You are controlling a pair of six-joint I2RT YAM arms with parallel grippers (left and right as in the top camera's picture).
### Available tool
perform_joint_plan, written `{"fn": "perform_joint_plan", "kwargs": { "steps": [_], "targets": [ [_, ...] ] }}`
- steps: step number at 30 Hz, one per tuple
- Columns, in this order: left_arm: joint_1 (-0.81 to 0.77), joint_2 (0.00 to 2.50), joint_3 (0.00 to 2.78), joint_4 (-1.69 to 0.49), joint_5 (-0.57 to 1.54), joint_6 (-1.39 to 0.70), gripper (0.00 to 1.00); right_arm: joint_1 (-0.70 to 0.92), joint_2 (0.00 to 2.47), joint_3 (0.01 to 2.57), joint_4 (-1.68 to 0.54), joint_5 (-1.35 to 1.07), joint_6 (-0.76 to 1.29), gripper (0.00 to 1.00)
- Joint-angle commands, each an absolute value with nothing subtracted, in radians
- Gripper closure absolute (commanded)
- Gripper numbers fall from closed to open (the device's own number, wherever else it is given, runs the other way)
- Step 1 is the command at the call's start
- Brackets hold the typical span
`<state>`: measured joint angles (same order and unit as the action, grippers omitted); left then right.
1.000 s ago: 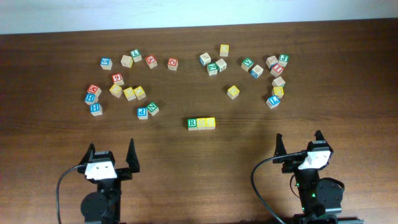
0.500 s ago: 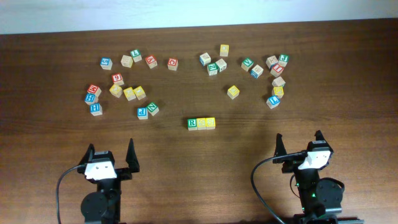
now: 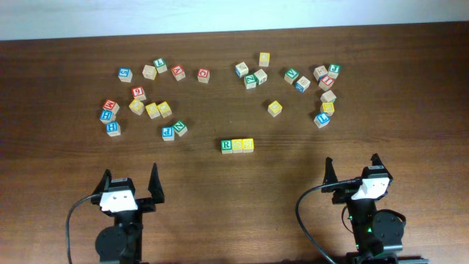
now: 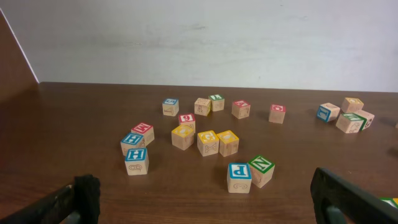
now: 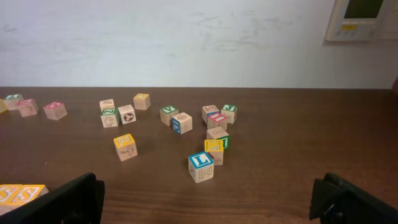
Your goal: Spell out RSS
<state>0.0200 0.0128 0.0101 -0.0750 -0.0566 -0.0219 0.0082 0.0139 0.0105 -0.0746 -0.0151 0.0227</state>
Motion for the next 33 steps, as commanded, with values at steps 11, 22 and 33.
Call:
{"fn": "perform_joint_plan", "kwargs": {
  "steps": [11,22,33],
  "targets": [
    [0.016,0.005,0.009,-0.081,-0.056,-0.007,0.01,0.013,0.003,0.006,-0.081,-0.003,0.027,0.02],
    [0.016,0.005,0.009,-0.081,-0.057,-0.007,0.01,0.011,0.003,0.006,-0.086,0.023,0.022,0.02],
    [0.016,0.005,0.009,-0.081,-0.056,-0.007,0.01,0.011,0.003,0.006,-0.082,0.012,0.012,0.02]
  ]
}}
